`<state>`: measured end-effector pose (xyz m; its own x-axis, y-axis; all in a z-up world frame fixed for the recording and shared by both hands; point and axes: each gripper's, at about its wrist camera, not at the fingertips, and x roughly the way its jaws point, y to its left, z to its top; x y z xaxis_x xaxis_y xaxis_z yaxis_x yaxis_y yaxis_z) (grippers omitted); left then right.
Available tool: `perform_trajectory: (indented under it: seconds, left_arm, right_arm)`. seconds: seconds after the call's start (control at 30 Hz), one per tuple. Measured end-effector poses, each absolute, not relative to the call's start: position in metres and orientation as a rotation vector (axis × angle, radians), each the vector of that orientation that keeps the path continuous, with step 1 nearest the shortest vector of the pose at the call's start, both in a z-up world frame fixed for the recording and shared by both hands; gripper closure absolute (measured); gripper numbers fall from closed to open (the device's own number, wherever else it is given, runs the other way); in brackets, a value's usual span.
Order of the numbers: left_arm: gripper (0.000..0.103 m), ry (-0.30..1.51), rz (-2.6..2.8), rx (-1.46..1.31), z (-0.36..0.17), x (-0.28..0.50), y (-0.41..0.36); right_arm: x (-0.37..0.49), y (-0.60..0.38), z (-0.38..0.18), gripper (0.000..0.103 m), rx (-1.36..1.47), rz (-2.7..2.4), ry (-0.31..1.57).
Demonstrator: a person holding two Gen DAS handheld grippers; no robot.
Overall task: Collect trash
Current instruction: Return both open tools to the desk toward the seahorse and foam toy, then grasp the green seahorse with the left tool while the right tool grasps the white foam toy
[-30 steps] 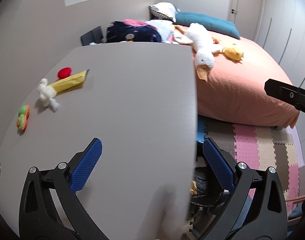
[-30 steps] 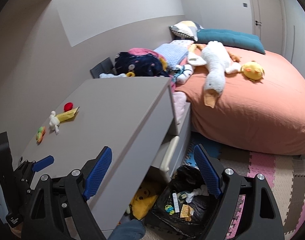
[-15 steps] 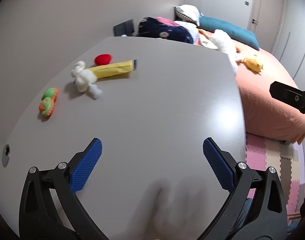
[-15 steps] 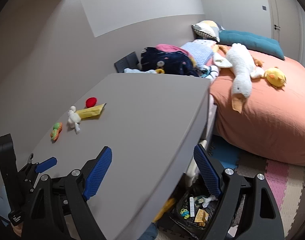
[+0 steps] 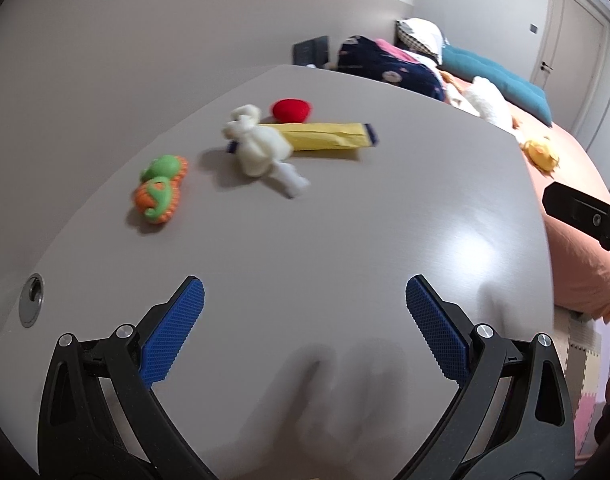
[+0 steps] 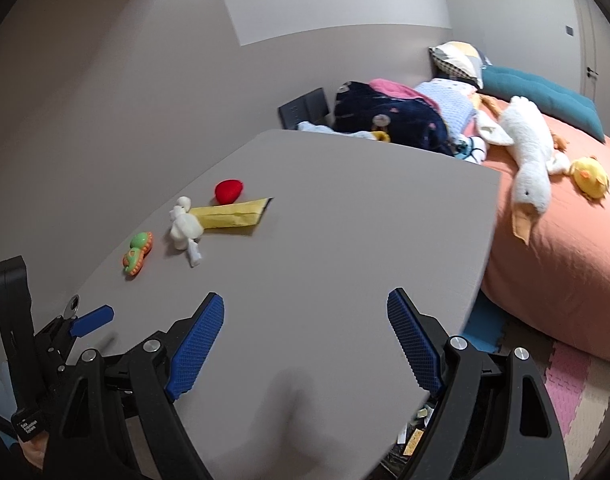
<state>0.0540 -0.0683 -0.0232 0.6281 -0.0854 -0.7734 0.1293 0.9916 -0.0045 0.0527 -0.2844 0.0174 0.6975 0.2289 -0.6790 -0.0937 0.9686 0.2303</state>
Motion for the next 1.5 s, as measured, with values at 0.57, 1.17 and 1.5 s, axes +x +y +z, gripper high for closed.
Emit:
perform_trajectory:
  seconds: [0.57,1.17,1.5]
  left_arm:
    - [0.005,0.869,-0.031,-0.028,-0.023,0.092,0.001]
    - [0.017,0.898,0.026,-0.03,-0.04,0.143,0.036]
    - [0.03,0.923,0.047,-0.028,-0.048,0.164,0.048]
  right_arm:
    - [0.106,-0.222,0.005,0.019,0.138,0.263,0.814]
    - [0.164,-0.157,-0.005,0.026,0.103,0.376,0.852]
    - [0.192,-0.124,-0.011,0.037,0.061,0.427,0.886]
